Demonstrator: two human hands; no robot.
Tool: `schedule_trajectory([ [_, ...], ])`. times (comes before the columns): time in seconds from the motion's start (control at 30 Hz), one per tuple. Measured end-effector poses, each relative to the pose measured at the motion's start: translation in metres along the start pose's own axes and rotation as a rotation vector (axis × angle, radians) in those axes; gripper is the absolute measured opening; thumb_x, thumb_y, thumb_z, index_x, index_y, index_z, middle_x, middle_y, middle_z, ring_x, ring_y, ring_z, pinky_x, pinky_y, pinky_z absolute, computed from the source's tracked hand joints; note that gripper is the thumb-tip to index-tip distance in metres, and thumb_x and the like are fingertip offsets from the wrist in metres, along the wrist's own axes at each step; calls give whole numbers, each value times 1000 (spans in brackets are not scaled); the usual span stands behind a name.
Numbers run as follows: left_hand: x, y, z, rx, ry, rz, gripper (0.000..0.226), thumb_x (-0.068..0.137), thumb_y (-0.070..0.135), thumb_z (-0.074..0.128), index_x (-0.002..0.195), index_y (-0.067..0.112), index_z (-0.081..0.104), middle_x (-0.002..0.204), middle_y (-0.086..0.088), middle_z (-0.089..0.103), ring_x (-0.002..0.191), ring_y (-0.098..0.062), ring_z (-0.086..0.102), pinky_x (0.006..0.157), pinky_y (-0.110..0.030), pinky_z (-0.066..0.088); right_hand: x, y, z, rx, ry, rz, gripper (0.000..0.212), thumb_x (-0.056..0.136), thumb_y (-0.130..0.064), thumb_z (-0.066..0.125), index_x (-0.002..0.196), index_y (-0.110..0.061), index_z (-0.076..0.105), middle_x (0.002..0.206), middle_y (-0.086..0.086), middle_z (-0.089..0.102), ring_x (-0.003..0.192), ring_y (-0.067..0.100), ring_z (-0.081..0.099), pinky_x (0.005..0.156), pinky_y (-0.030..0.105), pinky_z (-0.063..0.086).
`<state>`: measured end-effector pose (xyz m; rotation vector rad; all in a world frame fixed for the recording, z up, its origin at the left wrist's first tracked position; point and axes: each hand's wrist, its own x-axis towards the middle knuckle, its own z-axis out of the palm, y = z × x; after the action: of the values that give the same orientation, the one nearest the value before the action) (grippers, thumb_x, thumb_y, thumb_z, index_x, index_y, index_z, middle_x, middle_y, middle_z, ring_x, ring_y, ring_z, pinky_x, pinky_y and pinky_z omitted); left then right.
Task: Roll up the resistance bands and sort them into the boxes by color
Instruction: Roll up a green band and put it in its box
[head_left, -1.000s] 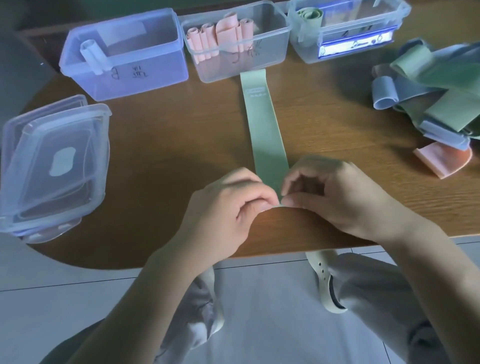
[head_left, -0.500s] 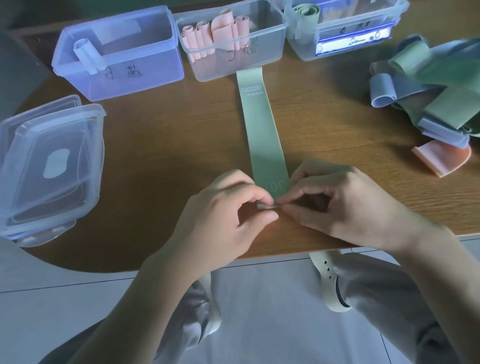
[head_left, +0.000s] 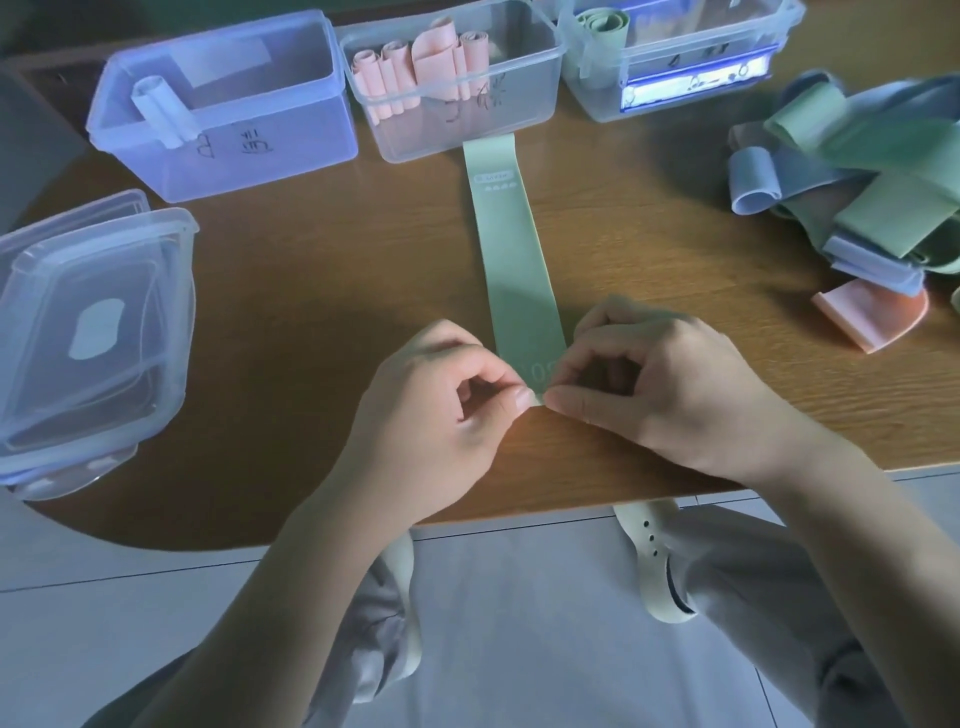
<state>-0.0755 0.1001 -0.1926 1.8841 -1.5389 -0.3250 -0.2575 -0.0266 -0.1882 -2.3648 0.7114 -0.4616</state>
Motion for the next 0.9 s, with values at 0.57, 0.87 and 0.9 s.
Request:
schedule_trajectory([
  [0.57, 3, -15, 2, 8, -21, 226, 11, 96, 25, 66, 96, 18, 75, 96, 9, 66, 82, -9, 63, 68, -29, 53, 9, 1, 1, 26, 40, 77, 13, 80, -46, 73, 81, -36, 65, 92, -19, 57, 74, 5, 54, 67, 34, 46],
  [0.87, 4, -9, 3, 8, 44, 197, 5, 91, 20, 75, 88, 16, 76, 86, 6, 65, 72, -11, 61, 60, -27, 48, 1, -2, 2, -33, -37, -115, 13, 99, -37, 58, 102, -41, 70, 108, -21, 60, 84, 5, 63, 72, 34, 52],
  [0.9, 4, -9, 4, 13, 44, 189, 5, 91, 20, 74, 87, 16, 76, 85, 6, 65, 73, -11, 60, 60, -27, 48, 1, -2, 1, -54, -40, -117, 12, 98, -36, 59, 101, -42, 69, 109, -21, 59, 81, 5, 62, 69, 32, 51],
])
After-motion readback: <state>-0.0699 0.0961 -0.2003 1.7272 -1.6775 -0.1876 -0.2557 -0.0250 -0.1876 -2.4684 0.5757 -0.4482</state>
